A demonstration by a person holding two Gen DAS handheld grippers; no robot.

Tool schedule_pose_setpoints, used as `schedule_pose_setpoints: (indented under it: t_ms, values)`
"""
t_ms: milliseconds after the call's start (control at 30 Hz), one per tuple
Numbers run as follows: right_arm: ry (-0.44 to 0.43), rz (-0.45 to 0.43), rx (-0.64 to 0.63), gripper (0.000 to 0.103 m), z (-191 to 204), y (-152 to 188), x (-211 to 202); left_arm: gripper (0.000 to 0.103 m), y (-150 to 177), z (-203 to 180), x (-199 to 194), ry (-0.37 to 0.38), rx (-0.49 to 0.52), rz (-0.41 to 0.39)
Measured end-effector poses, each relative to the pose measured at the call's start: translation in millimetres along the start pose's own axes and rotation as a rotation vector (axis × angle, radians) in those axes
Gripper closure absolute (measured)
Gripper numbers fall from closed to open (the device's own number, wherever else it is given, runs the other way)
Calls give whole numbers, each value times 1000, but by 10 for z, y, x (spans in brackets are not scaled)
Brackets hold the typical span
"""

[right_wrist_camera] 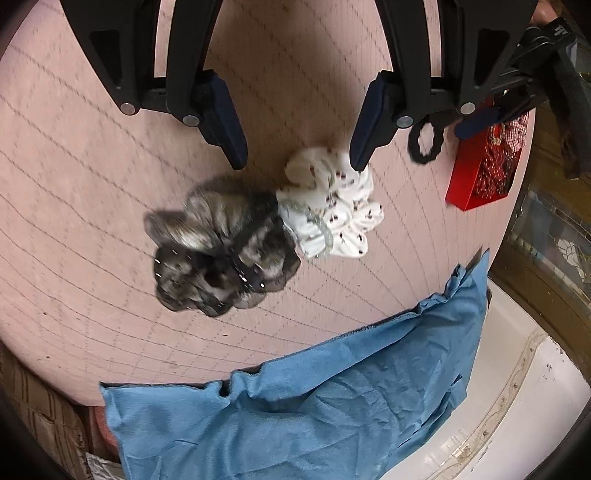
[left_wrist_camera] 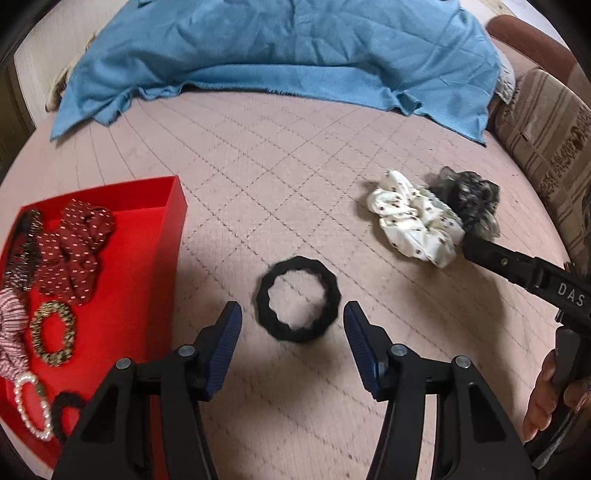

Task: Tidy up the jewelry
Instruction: 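Grasp the black hair tie with the left tool while the right tool grasps the white polka-dot scrunchie, then lift the black hair tie and white scrunchie and carry both toward the red tray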

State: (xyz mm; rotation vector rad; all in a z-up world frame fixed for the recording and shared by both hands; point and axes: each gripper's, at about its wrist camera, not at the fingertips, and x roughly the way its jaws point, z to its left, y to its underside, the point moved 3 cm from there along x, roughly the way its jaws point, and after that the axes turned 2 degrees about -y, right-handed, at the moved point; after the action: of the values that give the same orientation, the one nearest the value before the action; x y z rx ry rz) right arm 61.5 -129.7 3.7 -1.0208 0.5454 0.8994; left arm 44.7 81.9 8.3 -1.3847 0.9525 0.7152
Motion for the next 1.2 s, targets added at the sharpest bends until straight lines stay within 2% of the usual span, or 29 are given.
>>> schedule_pose_setpoints:
  t_ms: [67,200,300,333,400,600,767,867,933,967,1033,1067,1200]
  values:
    - [2,3,-3,41,9,-43,78,56,-18,22,83,15,-13,18]
    - [5,1,-5,41,34,-107,218,59,-48,-20,136,44,-2,9]
    - [15,-2,-12,41,60,-118,308,81,-60,-84,168,70,8,8]
    - [22,-8,-23,53,74,-117,319,94,-59,-112,173,86,11,12]
    - [23,18,-19,89,89,-110,350,95,-53,-149,157,89,14,13]
    - [-46,43,-42,91,166,93,137,96,70,-183,-5,95,20,20]
    - [-89,100,-48,91,171,457,-149,96,268,-196,-309,140,15,8]
    - [-111,105,-26,91,138,584,-356,96,367,-197,-531,172,7,-11]
    - [-181,84,30,91,97,601,-525,96,413,-177,-684,198,-7,-29]
    - [-260,64,89,91,50,591,-617,96,426,-178,-739,206,-12,-36]
    - [-518,48,287,91,-113,566,-716,96,443,-170,-857,221,-19,-52]
    - [-613,38,375,91,-198,557,-746,96,454,-166,-917,224,-19,-62]
    - [-821,14,522,91,-310,550,-845,96,484,-175,-1099,227,-16,-93]
